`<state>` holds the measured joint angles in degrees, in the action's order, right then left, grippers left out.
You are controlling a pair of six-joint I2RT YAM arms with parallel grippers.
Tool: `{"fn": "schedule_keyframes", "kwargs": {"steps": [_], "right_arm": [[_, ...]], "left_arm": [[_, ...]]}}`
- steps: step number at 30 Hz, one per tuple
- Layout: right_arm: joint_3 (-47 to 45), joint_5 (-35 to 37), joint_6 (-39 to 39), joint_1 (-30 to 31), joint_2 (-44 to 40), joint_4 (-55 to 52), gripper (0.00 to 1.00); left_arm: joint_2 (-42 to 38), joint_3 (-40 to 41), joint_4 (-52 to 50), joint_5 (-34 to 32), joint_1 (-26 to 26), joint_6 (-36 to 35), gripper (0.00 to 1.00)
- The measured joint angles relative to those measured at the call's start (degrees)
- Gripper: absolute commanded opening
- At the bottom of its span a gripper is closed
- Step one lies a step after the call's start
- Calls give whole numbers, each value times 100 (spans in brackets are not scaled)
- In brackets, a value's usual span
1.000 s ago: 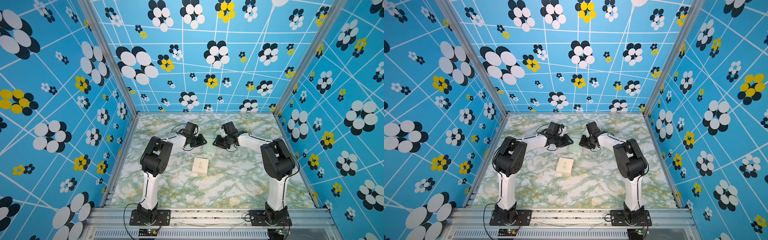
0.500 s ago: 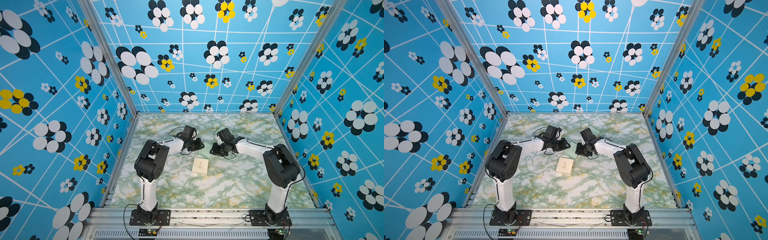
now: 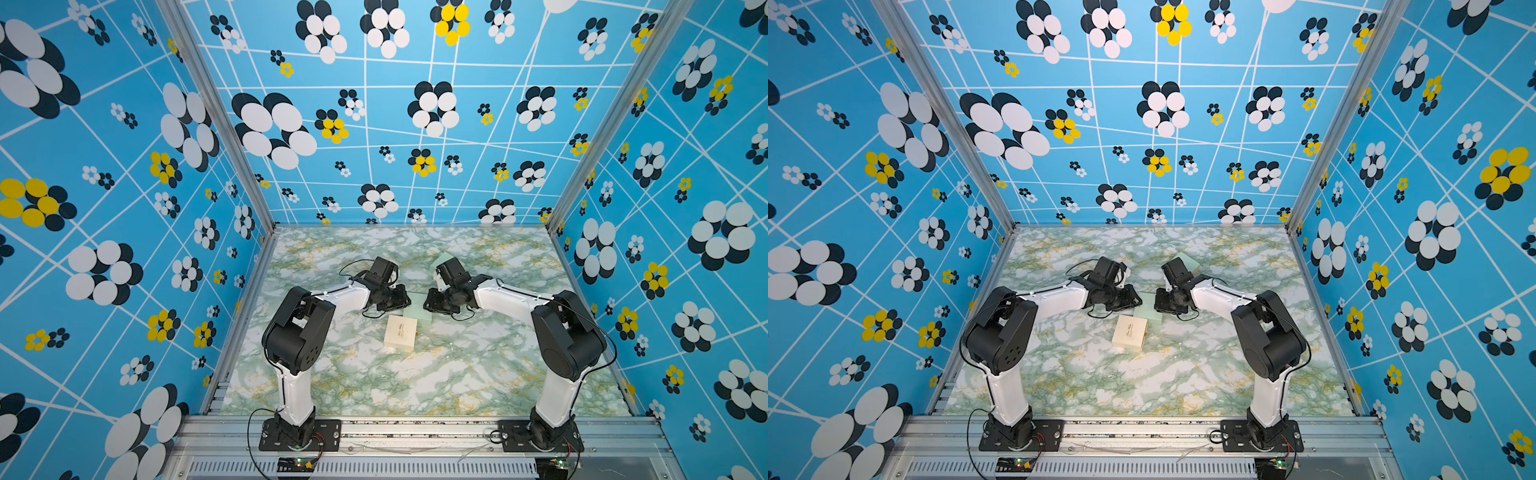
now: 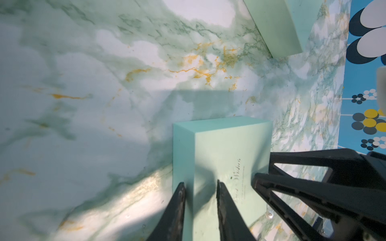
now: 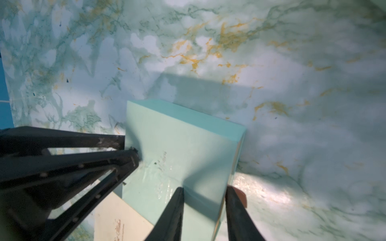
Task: Take out the earrings from the drawer-style jewelry box
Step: Move the jewelry box to the center of the board.
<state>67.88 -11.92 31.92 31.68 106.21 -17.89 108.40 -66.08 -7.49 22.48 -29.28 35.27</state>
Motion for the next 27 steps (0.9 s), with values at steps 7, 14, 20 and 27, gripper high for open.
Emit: {"fn": "schedule_keyframes", "kwargs": {"steps": [7, 14, 20, 27], "right_arm": [[-15, 98, -107, -17, -391, -120, 37], [-437, 136, -81, -223, -938, -74, 33], [-645, 109, 44, -372, -876, -70, 29], [-658, 37, 129, -372, -660, 146, 28]], "left_arm": [[-240, -22, -293, -319, 35, -94, 27], [-354, -400, -437, -389, 46, -136, 16], [-258, -627, -411, -254, -256, -122, 10], [37, -632, -374, -103, -501, -9, 1]]}}
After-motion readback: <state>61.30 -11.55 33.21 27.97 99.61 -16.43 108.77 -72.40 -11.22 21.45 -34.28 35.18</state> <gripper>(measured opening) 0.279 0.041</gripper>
